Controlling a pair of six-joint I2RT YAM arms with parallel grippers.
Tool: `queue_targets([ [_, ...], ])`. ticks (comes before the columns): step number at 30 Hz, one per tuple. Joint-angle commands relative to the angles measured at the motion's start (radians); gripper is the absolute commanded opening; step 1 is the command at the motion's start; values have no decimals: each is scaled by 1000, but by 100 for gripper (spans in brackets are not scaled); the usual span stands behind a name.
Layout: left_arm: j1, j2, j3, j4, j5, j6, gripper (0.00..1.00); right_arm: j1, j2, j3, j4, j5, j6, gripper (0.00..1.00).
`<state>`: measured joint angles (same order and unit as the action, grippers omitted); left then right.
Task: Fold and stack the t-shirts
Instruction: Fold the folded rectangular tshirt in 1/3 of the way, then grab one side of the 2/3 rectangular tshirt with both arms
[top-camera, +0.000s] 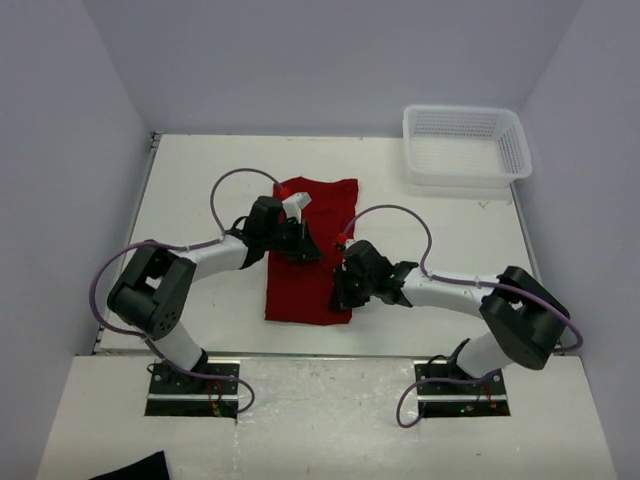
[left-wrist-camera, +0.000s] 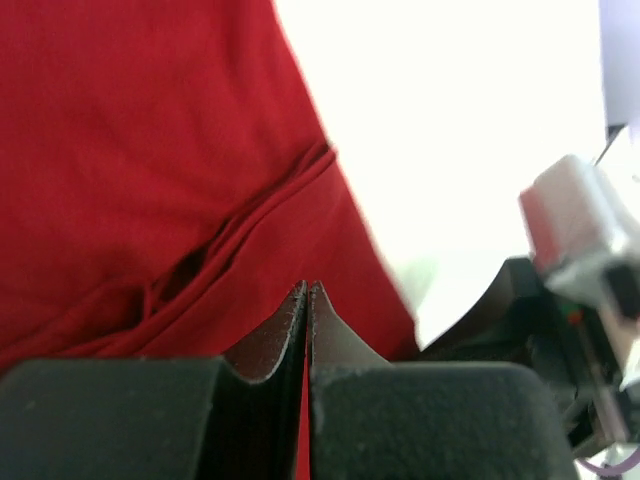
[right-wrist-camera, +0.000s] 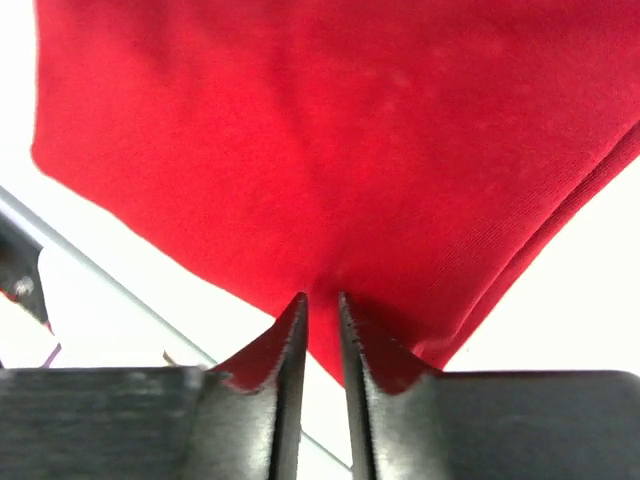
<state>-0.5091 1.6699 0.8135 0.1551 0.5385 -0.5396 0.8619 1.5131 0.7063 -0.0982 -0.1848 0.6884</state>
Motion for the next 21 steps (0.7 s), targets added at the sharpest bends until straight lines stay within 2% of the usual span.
queue_targets([
  [1, 3, -76, 108, -80, -40, 76, 0, 6, -94, 36, -57, -10, -118, 23],
  [2, 3, -99, 125, -94, -49, 93, 0, 6, -111, 63, -93, -10, -144, 31],
  [5, 3, -156, 180, -161, -75, 118, 0, 9, -227, 113, -165, 27, -144, 43],
  [7, 3, -206, 191, -258, -126, 110, 7, 9, -335, 139, -286, 89, -112, 52],
  [8, 3, -222, 190, -294, -153, 98, 10, 9, -364, 151, -357, 141, -80, 63],
  [9, 3, -239, 176, -361, -200, 87, 12, 9, -414, 148, -382, 163, -66, 70],
  [10, 3, -275, 159, -386, -225, 73, 21, 9, -439, 137, -396, 179, -49, 86],
  [12, -2, -315, 101, -472, -296, 37, 36, 6, -485, 72, -384, 173, -7, 99],
  [13, -3, -361, 87, -501, -314, 35, 48, 2, -488, 44, -376, 165, 11, 99],
  [14, -5, -389, 67, -526, -334, 23, 50, 0, -490, -5, -356, 154, 51, 99],
  [18, -2, -522, -5, -659, -402, 1, 52, 0, -527, -186, -168, 88, 144, 96],
  [21, 0, -625, -63, -680, -350, -14, 52, 0, -530, -284, -77, 73, 186, 93],
])
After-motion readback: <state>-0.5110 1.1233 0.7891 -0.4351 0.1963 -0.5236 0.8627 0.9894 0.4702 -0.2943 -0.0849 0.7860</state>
